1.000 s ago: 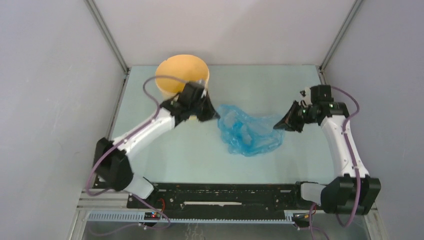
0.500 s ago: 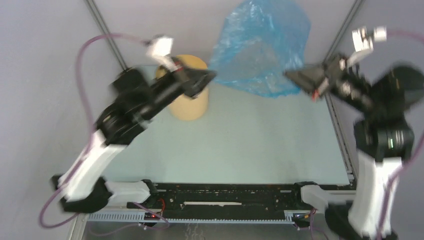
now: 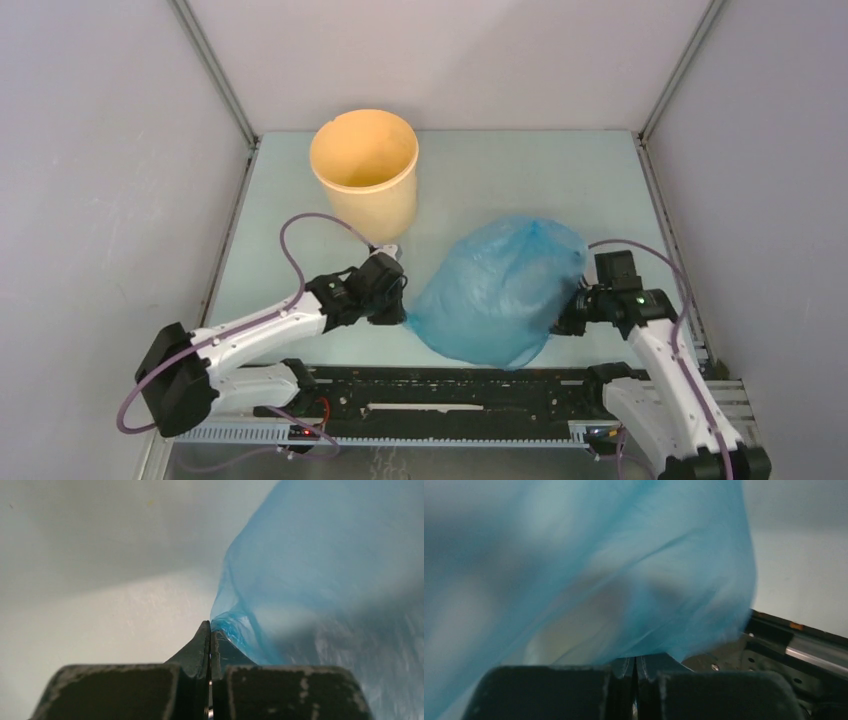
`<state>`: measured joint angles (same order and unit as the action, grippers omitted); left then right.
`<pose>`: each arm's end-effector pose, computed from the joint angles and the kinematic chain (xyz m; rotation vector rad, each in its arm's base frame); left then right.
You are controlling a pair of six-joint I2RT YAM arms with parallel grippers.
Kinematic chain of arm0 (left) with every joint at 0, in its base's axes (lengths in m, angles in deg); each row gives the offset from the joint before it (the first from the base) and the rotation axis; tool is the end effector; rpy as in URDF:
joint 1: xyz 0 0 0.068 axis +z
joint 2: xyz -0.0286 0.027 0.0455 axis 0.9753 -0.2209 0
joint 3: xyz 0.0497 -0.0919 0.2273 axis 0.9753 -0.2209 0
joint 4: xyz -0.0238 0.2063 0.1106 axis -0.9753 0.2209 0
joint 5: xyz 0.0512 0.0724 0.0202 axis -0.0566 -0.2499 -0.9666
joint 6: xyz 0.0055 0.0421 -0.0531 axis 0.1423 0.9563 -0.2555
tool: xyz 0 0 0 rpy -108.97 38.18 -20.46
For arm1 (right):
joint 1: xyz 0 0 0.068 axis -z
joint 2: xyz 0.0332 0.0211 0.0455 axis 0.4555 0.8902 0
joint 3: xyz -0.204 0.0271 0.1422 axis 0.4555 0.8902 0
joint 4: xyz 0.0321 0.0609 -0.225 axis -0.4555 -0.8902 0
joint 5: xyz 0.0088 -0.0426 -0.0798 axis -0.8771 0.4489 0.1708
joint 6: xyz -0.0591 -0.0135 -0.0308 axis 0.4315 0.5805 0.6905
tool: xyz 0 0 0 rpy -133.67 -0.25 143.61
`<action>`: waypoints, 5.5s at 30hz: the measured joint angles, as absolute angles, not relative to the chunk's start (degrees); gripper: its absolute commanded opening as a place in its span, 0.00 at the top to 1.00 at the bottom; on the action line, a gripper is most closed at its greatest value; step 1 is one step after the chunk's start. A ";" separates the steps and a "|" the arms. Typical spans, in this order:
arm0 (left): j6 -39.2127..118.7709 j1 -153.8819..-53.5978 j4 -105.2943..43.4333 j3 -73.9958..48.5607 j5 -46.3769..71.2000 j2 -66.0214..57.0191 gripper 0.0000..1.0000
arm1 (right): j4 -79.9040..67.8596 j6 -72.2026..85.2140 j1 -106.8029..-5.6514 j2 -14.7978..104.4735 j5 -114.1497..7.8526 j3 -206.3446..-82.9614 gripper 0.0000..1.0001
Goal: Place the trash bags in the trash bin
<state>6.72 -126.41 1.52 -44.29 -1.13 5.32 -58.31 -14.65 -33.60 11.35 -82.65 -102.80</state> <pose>0.1447 -0.1599 0.1897 0.0659 2.6154 -0.5137 0.1246 0.0474 0.1897 0.3261 2.7470 1.0542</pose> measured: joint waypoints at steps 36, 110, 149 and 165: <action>12.31 -125.45 -4.47 -45.21 0.34 7.97 1.00 | -61.06 -10.56 -31.70 16.01 -83.18 -119.02 1.00; 24.77 -124.35 -2.89 -0.53 1.06 3.40 1.00 | -51.71 -11.96 -76.20 26.61 -60.36 -149.83 0.08; 10.08 -124.24 21.04 9.09 0.34 7.33 0.00 | -63.10 -15.26 -70.87 23.48 -25.24 -156.44 1.00; 3.57 -135.17 27.53 1.28 -6.07 -1.89 0.01 | -64.32 -20.53 -56.97 24.60 -40.80 -159.93 1.00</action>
